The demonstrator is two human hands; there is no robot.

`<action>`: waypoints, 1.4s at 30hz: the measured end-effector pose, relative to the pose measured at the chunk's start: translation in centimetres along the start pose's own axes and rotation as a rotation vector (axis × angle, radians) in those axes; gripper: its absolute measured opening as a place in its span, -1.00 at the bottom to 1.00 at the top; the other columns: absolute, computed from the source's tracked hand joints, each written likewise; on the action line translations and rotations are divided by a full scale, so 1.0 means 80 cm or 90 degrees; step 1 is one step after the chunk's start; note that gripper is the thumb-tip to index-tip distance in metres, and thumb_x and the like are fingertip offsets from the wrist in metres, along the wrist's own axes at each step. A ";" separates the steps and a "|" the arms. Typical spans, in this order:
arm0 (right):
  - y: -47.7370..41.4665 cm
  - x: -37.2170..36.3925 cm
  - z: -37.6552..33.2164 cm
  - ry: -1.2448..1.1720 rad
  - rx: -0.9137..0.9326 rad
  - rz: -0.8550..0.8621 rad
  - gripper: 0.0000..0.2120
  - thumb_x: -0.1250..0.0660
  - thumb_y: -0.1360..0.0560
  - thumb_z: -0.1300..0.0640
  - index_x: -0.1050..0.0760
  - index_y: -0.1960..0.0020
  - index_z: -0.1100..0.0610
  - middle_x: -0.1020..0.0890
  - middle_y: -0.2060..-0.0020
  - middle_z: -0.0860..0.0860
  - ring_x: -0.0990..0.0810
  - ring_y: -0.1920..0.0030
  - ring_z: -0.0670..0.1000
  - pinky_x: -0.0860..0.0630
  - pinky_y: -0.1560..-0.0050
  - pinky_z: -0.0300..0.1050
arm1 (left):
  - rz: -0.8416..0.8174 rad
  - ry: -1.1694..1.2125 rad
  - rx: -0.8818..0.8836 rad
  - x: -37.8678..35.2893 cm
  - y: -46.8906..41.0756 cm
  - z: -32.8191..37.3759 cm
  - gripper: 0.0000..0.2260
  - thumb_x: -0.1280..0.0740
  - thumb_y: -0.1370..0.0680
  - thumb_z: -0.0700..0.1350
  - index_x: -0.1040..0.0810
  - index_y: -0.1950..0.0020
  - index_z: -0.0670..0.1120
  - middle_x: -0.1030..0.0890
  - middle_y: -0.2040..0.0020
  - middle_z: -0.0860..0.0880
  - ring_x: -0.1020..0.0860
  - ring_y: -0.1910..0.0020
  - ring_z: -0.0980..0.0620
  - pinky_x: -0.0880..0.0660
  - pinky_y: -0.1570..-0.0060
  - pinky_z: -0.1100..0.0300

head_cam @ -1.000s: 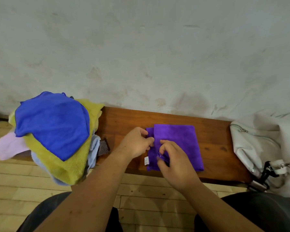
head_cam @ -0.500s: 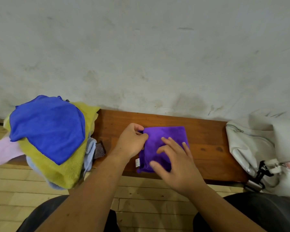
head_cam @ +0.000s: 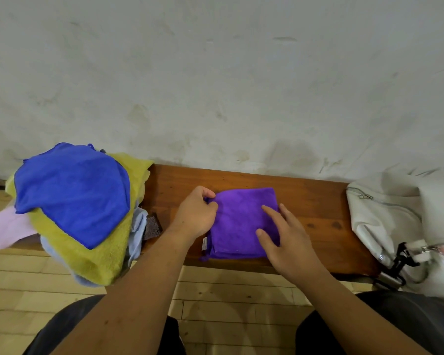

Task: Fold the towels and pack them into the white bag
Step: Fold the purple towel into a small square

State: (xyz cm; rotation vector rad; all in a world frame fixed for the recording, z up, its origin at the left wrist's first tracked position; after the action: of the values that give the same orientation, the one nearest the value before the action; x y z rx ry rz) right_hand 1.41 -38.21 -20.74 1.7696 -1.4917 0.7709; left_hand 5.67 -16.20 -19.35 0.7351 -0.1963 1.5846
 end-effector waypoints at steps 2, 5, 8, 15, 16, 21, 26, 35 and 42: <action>0.003 -0.008 0.002 0.034 0.006 -0.018 -0.38 -0.20 -0.60 -0.29 -0.09 -0.59 -0.25 -0.06 -0.64 -0.04 -0.04 -0.62 0.06 -0.12 -0.58 0.11 | 0.003 -0.021 -0.009 0.002 0.001 0.001 -0.81 -0.24 -0.67 -0.13 -0.45 -0.27 0.07 -0.49 -0.06 0.11 -0.48 0.04 0.15 -0.46 0.06 0.28; 0.009 -0.011 0.004 0.030 0.022 -0.026 -0.24 -0.22 -0.50 -0.42 0.01 -0.60 -0.29 -0.01 -0.64 -0.08 0.01 -0.63 0.04 -0.09 -0.57 0.12 | 0.040 -0.078 -0.071 0.009 0.003 0.012 -0.80 -0.23 -0.67 -0.15 -0.46 -0.24 0.10 -0.49 -0.03 0.15 -0.47 0.14 0.22 -0.39 0.22 0.38; 0.020 -0.014 0.010 0.026 0.051 -0.053 -0.06 -0.33 -0.40 -0.46 0.10 -0.60 -0.31 0.05 -0.63 -0.17 0.05 -0.62 -0.02 -0.09 -0.58 0.11 | 0.075 -0.074 -0.120 0.017 0.006 0.022 -0.82 -0.24 -0.66 -0.14 -0.46 -0.19 0.13 -0.50 0.00 0.20 -0.49 0.14 0.24 -0.37 0.26 0.42; 0.028 -0.004 0.013 -0.051 0.044 0.022 -0.12 -0.47 -0.43 -0.27 -0.09 -0.61 -0.22 -0.13 -0.59 -0.19 -0.14 -0.57 -0.09 -0.31 -0.53 0.05 | 0.005 0.337 0.070 0.013 0.017 0.027 -0.81 -0.21 -0.69 -0.19 -0.55 -0.20 0.04 -0.59 -0.10 -0.01 -0.62 0.02 0.03 -0.60 0.27 0.26; 0.027 -0.005 0.011 -0.040 0.043 0.034 -0.13 -0.47 -0.43 -0.28 -0.10 -0.61 -0.21 -0.14 -0.59 -0.17 -0.15 -0.57 -0.07 -0.32 -0.52 0.07 | -0.016 0.413 0.097 0.009 0.021 0.030 -0.80 -0.21 -0.69 -0.22 -0.56 -0.22 -0.01 -0.60 -0.10 -0.04 -0.63 0.01 0.03 -0.61 0.27 0.27; 0.025 -0.016 0.000 0.034 0.013 0.070 -0.14 -0.39 -0.42 -0.39 -0.10 -0.59 -0.22 -0.11 -0.60 -0.11 -0.15 -0.57 0.01 -0.24 -0.54 0.05 | -0.060 0.561 0.151 0.006 0.030 0.035 -0.79 -0.25 -0.67 -0.26 -0.62 -0.20 -0.07 -0.67 -0.09 -0.09 -0.67 -0.06 -0.02 -0.66 0.09 0.19; 0.020 -0.022 -0.014 0.064 0.026 0.090 -0.23 -0.31 -0.45 -0.42 -0.12 -0.56 -0.24 -0.13 -0.59 -0.08 -0.17 -0.56 0.01 -0.22 -0.53 0.06 | -0.080 0.597 0.152 0.007 0.033 0.040 -0.80 -0.26 -0.66 -0.28 -0.63 -0.18 -0.09 -0.70 -0.04 -0.12 -0.67 -0.01 -0.01 -0.65 -0.03 0.13; 0.017 -0.017 -0.015 0.042 0.024 0.092 -0.35 -0.39 -0.51 -0.13 -0.23 -0.53 -0.19 -0.22 -0.51 -0.11 -0.23 -0.51 -0.04 -0.19 -0.52 0.00 | -0.061 0.597 0.170 0.016 0.025 0.033 -0.78 -0.24 -0.67 -0.29 -0.62 -0.22 -0.13 -0.68 0.03 -0.11 -0.64 0.06 0.02 -0.63 0.02 0.16; 0.021 -0.020 -0.022 0.074 0.021 0.110 -0.28 -0.26 -0.44 -0.45 -0.21 -0.51 -0.21 -0.22 -0.52 -0.12 -0.23 -0.51 -0.05 -0.28 -0.50 0.04 | -0.087 0.651 0.192 0.012 0.023 0.032 -0.79 -0.28 -0.64 -0.29 -0.61 -0.24 -0.17 -0.65 0.00 -0.16 -0.60 0.06 0.01 -0.62 -0.01 0.15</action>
State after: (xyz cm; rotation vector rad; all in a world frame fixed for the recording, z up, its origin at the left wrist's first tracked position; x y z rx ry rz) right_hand -0.54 -36.04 -20.73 1.6059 -1.5758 0.9739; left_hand 4.83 -17.09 -16.28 0.0835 0.8317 1.6865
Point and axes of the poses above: each hand's wrist, its own y-axis away from the middle knuckle, its own x-axis out of the back of the hand, z = x × y, the point moved 6 cm from there along -y, towards the middle knuckle
